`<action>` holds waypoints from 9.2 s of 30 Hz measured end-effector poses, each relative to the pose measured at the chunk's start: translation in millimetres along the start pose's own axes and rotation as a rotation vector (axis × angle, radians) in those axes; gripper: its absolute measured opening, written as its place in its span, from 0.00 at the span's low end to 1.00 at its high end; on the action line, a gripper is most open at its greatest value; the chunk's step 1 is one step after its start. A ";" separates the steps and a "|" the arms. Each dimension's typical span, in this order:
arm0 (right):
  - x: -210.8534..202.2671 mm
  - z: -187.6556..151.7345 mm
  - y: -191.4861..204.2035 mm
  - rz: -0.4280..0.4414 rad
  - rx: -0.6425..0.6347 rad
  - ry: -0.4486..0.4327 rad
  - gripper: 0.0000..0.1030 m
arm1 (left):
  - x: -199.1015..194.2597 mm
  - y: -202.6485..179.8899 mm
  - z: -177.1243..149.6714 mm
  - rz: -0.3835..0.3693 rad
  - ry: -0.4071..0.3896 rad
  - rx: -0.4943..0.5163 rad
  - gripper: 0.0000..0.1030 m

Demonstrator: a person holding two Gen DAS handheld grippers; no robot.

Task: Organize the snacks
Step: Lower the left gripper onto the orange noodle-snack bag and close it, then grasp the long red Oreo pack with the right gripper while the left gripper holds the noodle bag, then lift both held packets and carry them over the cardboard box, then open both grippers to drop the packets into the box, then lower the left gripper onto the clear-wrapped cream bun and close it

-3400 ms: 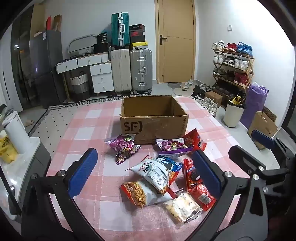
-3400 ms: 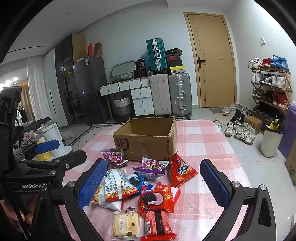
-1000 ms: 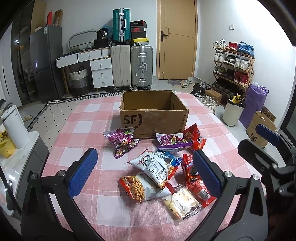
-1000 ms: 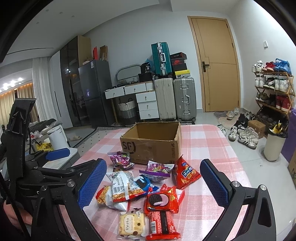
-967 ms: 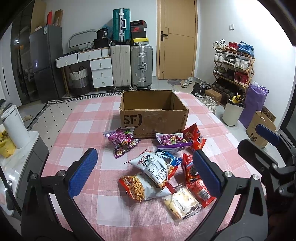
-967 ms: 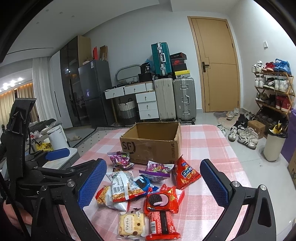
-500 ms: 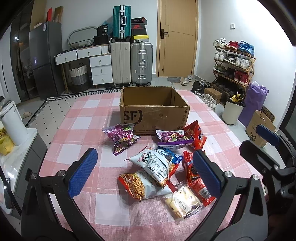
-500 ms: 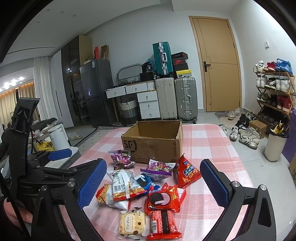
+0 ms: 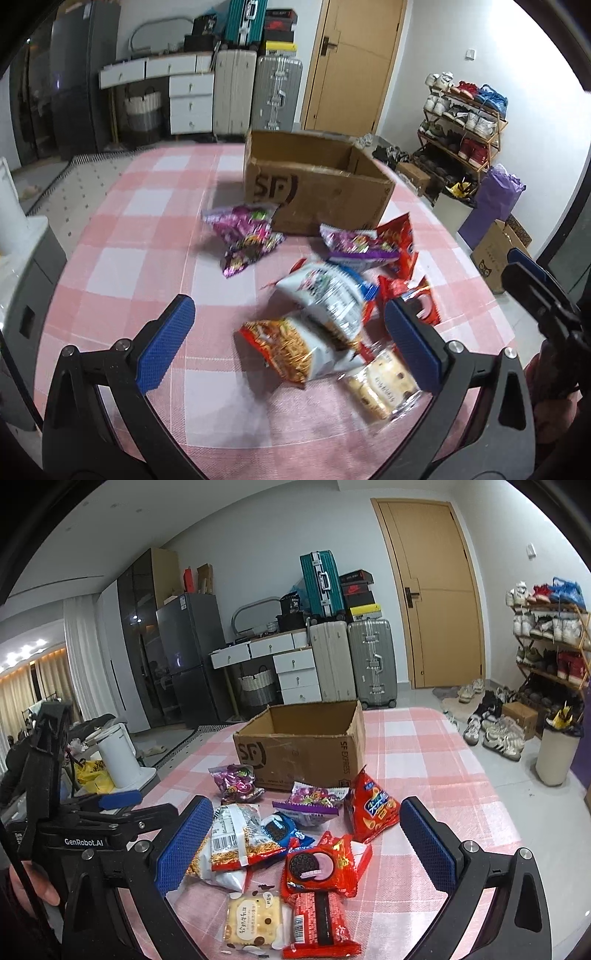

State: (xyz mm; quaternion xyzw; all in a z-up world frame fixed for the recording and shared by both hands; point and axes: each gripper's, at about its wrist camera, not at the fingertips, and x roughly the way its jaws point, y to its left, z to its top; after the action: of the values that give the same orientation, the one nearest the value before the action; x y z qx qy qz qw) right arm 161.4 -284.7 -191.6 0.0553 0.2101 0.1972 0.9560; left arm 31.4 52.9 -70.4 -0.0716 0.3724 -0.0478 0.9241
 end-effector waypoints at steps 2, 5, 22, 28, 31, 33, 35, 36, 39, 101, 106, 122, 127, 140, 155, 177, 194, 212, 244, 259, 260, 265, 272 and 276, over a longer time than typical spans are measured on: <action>7.2 -4.1 -4.0 0.008 0.009 0.014 1.00 | 13.1 7.6 -2.2 -0.032 0.044 -0.025 0.99; 17.1 -10.0 -8.6 0.021 0.014 0.033 1.00 | 29.5 17.2 -7.2 -0.075 0.082 -0.059 0.99; 56.2 -25.9 -29.1 0.048 0.062 0.091 1.00 | 102.9 45.5 -26.2 -0.367 0.231 -0.203 0.89; 65.3 -27.5 -30.1 0.052 0.064 0.108 1.00 | 124.3 45.9 -23.2 -0.435 0.252 -0.217 0.65; 65.5 -28.2 -28.2 0.056 0.063 0.114 1.00 | 137.2 38.2 -21.4 -0.445 0.267 -0.190 0.50; 67.0 -28.2 -26.4 0.057 0.061 0.118 1.00 | 142.3 35.6 -22.8 -0.450 0.266 -0.190 0.42; 68.8 -27.7 -24.7 0.058 0.055 0.122 1.00 | 148.9 32.5 -20.4 -0.450 0.267 -0.185 0.39; 68.7 -27.3 -23.0 0.058 0.053 0.122 1.00 | 150.7 30.9 -19.3 -0.453 0.266 -0.183 0.38; 68.1 -25.9 -21.7 0.059 0.050 0.120 1.00 | 150.3 24.0 -14.5 -0.453 0.260 -0.164 0.37; 61.1 -83.2 -12.8 -0.078 -0.064 0.386 0.91 | -41.6 54.6 -15.6 -0.393 -0.001 -0.056 0.36; 73.3 -89.5 -9.4 -0.048 -0.081 0.461 0.55 | -45.2 54.8 -15.3 -0.386 0.000 -0.058 0.36; 39.4 -77.4 -9.4 0.052 -0.056 0.408 0.45 | -54.7 45.3 -13.0 -0.284 -0.018 -0.033 0.36; 17.4 -64.6 -13.7 0.057 -0.039 0.353 0.45 | -57.6 38.7 -9.2 -0.266 -0.021 -0.024 0.36; 1.9 -35.0 -27.7 0.131 0.063 0.243 0.45 | -53.7 28.6 6.1 -0.204 -0.030 0.000 0.36; 6.4 54.7 -30.9 0.252 0.079 0.086 0.45 | -19.1 8.5 82.3 -0.194 -0.028 0.058 0.36; 98.7 194.7 -17.8 0.297 -0.041 0.067 0.45 | 54.2 -25.0 258.2 -0.166 -0.039 0.118 0.36; 216.9 171.8 -26.3 0.261 0.012 0.195 0.45 | 165.6 -23.8 273.8 -0.161 0.059 0.084 0.36; 241.9 140.8 -46.5 0.184 0.012 0.189 0.81 | 189.5 -29.9 244.4 -0.074 0.068 0.166 0.79; 13.1 99.6 14.3 0.154 -0.072 -0.036 0.99 | -31.1 -80.1 159.4 -0.066 -0.104 0.197 0.99; -62.7 53.1 23.7 0.076 -0.067 -0.054 0.99 | -54.6 -81.8 79.9 -0.110 -0.033 0.170 0.99; -66.4 52.2 22.5 0.075 -0.067 -0.054 0.99 | -52.7 -82.9 73.7 -0.116 -0.017 0.175 0.99; -81.5 41.5 20.6 0.074 -0.059 -0.047 0.99 | -32.0 -91.6 42.5 -0.173 0.075 0.237 0.99; -91.9 25.3 10.5 0.075 -0.032 -0.028 0.99 | 8.9 -108.1 -1.9 -0.194 0.194 0.392 0.99; -89.1 19.4 3.1 0.075 -0.005 -0.017 0.99 | 27.9 -113.4 -14.3 -0.200 0.230 0.457 0.99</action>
State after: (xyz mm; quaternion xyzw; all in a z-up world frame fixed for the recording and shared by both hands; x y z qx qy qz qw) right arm 94.2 -318.0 -139.6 0.0624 0.1992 0.2331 0.9498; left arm 37.4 -64.1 -80.6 0.1081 0.4455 -0.2294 0.8586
